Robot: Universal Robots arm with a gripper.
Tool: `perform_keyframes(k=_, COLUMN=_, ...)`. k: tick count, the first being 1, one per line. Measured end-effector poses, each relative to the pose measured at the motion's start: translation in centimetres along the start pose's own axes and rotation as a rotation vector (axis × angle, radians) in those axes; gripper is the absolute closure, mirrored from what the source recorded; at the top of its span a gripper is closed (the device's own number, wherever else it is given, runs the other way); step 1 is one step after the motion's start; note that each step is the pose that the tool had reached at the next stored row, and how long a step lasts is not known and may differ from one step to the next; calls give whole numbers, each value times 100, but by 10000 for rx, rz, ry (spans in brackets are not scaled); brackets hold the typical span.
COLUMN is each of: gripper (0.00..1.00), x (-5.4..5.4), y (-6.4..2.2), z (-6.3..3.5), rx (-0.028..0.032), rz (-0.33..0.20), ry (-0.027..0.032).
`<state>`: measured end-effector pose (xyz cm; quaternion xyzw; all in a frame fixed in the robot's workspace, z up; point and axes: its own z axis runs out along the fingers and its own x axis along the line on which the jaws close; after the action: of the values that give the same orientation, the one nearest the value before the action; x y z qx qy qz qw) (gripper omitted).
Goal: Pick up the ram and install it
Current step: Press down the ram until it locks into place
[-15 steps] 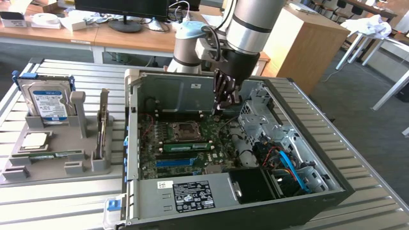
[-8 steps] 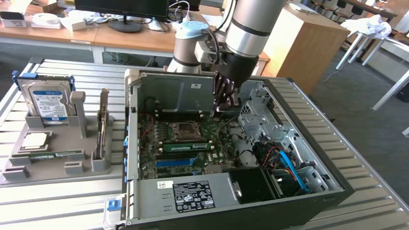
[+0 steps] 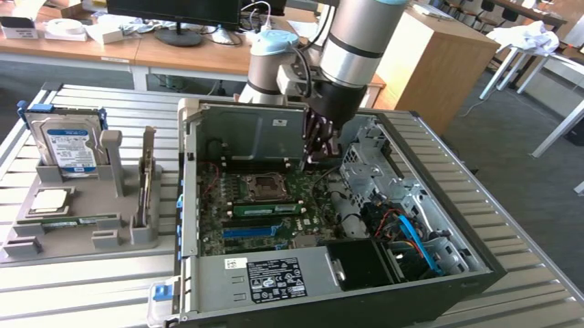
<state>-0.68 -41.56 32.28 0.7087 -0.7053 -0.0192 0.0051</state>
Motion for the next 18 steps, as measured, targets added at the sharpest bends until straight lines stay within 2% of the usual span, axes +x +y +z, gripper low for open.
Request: perform_keyframes(k=18, gripper=90, x=3, y=-6, z=172, rx=0, rz=0, ry=1)
